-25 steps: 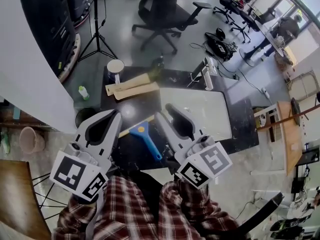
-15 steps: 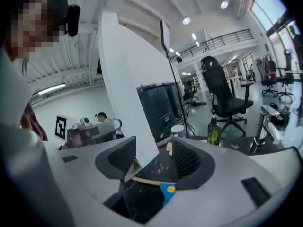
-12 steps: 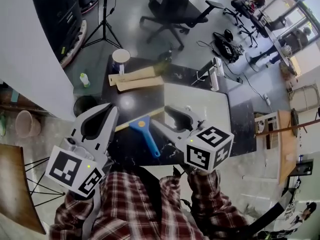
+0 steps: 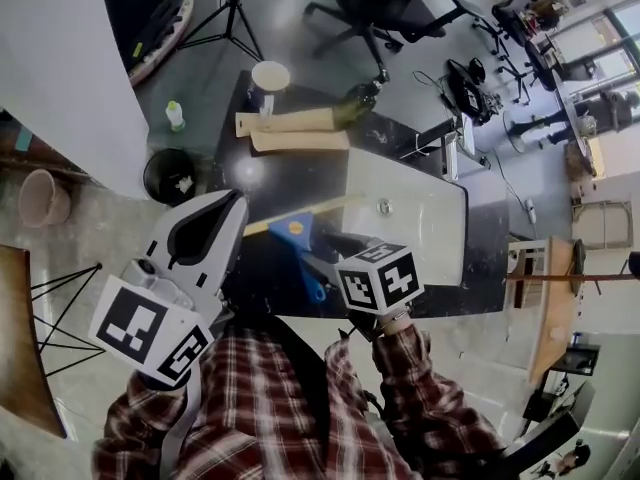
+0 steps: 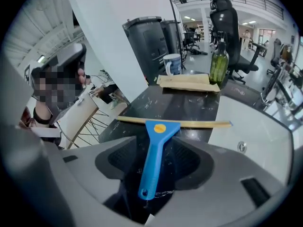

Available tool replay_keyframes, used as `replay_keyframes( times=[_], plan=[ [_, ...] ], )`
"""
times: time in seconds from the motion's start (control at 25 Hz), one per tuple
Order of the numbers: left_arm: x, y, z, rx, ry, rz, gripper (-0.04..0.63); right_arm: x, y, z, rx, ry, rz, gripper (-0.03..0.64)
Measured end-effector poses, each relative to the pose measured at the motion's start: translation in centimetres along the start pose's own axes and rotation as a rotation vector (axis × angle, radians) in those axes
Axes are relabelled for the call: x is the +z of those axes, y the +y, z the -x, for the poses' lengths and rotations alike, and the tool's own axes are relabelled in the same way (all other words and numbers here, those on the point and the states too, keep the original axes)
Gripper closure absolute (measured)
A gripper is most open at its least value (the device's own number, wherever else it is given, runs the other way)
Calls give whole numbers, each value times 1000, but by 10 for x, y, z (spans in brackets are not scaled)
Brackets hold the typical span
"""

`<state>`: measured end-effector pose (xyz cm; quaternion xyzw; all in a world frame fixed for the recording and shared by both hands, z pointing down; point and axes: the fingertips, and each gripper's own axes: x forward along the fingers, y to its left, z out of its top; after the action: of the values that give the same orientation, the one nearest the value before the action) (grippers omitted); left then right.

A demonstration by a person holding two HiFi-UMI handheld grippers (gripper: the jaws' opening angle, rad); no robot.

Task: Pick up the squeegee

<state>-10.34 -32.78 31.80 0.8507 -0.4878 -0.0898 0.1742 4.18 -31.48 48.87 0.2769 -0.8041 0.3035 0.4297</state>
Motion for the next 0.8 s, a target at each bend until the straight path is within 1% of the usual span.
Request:
replay_keyframes(
  times=[0.2, 0.4, 0.68, 0.76, 0.8],
  plan=[
    [-7, 14, 4, 23, -2, 33, 586, -15, -6, -25, -34, 70, -8, 393],
    [-15, 23, 3, 32, 0, 60, 586, -26, -10, -44, -50, 124, -21, 393],
    [-23, 32, 7, 44, 6, 90, 586, -32, -9, -56, -69, 200, 21, 394],
    [-24, 34, 9, 50, 7, 96, 586, -31, -11, -56, -84, 195, 25, 416],
    [-24, 35, 10, 54, 8, 96, 586, -30, -12, -55, -92, 186, 24, 456]
  ],
)
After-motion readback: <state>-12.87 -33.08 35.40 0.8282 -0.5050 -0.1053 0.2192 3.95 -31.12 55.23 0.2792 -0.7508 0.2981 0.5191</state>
